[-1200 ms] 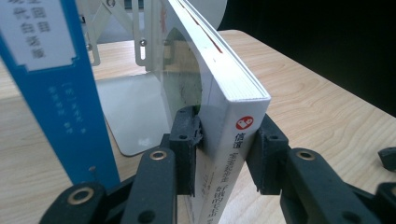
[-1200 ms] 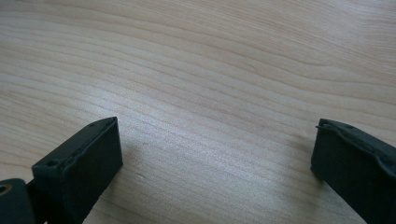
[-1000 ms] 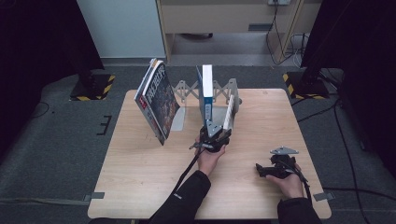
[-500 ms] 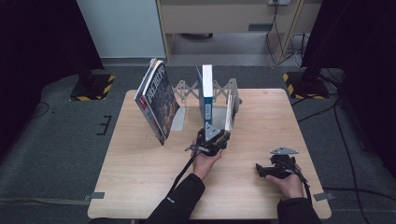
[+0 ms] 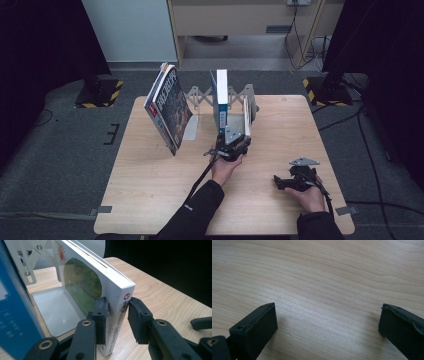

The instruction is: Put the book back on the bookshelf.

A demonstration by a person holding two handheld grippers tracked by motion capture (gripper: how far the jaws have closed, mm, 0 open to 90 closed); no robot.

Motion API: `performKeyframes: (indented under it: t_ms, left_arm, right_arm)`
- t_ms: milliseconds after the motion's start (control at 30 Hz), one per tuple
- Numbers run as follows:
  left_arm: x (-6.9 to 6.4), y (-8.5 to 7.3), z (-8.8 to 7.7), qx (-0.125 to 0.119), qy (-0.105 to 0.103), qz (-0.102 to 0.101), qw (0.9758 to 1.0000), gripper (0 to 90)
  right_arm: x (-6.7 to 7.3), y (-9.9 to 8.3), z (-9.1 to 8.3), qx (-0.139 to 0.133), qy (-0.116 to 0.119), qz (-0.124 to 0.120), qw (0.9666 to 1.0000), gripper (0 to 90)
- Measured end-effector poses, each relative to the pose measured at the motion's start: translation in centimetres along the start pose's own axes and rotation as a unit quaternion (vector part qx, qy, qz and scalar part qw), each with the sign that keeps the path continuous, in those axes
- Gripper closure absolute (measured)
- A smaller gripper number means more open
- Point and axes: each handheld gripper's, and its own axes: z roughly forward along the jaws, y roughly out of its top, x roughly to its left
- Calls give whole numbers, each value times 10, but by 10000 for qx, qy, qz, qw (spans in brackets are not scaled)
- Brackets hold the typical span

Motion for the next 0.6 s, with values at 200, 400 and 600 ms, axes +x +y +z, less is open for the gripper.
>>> performKeyframes:
  t_ms: [200,400,600]
  left_arm:
    - [1,7,11,63,109,58,9999,664]
    - [4,14,19,146,217,130,9996,656]
    - [5,17,23,166,255,200,9993,649]
  right_arm:
    - [0,0,0,0,2,-3,10000,21]
    - [0,0,0,2,1,-3,10000,22]
    - [0,0,0,2,0,-8,10000,23]
